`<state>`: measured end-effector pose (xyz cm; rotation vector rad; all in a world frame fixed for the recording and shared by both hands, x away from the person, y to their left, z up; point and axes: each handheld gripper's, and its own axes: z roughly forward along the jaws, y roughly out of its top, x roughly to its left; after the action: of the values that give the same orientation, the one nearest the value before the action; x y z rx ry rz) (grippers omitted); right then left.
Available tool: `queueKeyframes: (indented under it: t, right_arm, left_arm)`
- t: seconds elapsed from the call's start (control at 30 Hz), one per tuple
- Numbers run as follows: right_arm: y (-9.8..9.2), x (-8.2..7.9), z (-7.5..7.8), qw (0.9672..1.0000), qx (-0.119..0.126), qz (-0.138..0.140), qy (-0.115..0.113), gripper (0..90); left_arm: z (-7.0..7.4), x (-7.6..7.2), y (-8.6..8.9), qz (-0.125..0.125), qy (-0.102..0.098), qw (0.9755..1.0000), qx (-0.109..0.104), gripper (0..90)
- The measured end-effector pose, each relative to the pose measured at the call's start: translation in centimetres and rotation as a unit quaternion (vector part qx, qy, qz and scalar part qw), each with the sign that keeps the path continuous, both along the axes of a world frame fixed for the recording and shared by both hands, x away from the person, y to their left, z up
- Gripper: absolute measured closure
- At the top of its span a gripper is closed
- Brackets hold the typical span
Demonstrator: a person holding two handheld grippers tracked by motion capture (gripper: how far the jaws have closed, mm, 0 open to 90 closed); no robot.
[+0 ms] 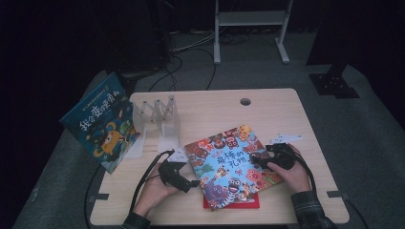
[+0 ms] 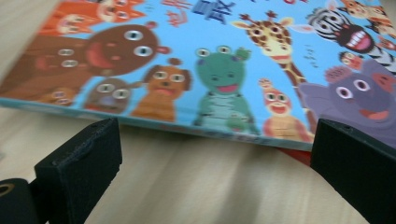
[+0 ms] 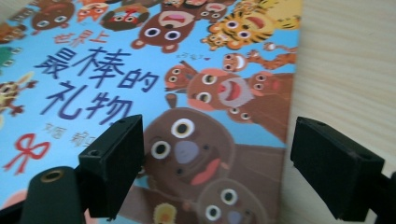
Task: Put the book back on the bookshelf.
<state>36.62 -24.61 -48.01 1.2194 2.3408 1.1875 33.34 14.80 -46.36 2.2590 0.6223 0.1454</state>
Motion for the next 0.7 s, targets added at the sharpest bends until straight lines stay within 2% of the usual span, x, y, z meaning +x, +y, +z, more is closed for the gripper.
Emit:
queueKeyframes:
  t: [0.03, 0.27, 0.4, 0.67, 0.7]
  right_arm:
    - [0.1, 0.1, -0.1, 1.0000, 0.006, 0.003, 0.007, 15.8]
    - [-0.2, 0.2, -0.3, 0.9997, 0.015, 0.008, 0.018, 15.6]
    - [-0.2, 0.2, -0.3, 0.9996, 0.015, 0.012, 0.018, 15.5]
    - [1.1, -0.3, -0.2, 0.9972, 0.020, 0.066, 0.029, 16.0]
    - [1.2, -0.3, -0.2, 0.9969, 0.020, 0.071, 0.029, 16.0]
  left_arm:
    - [0.1, 0.1, 0.3, 0.004, 0.000, 1.0000, -0.003, 1.2]
    - [0.5, 1.3, 1.9, 0.025, -0.008, 0.9996, -0.008, 1.2]
    - [0.5, 1.8, 2.4, 0.029, -0.013, 0.9995, -0.009, 1.2]
    - [0.4, 2.0, 2.9, 0.035, -0.015, 0.9992, -0.009, 0.2]
    - [0.4, 2.0, 3.0, 0.039, -0.014, 0.9990, -0.015, 0.2]
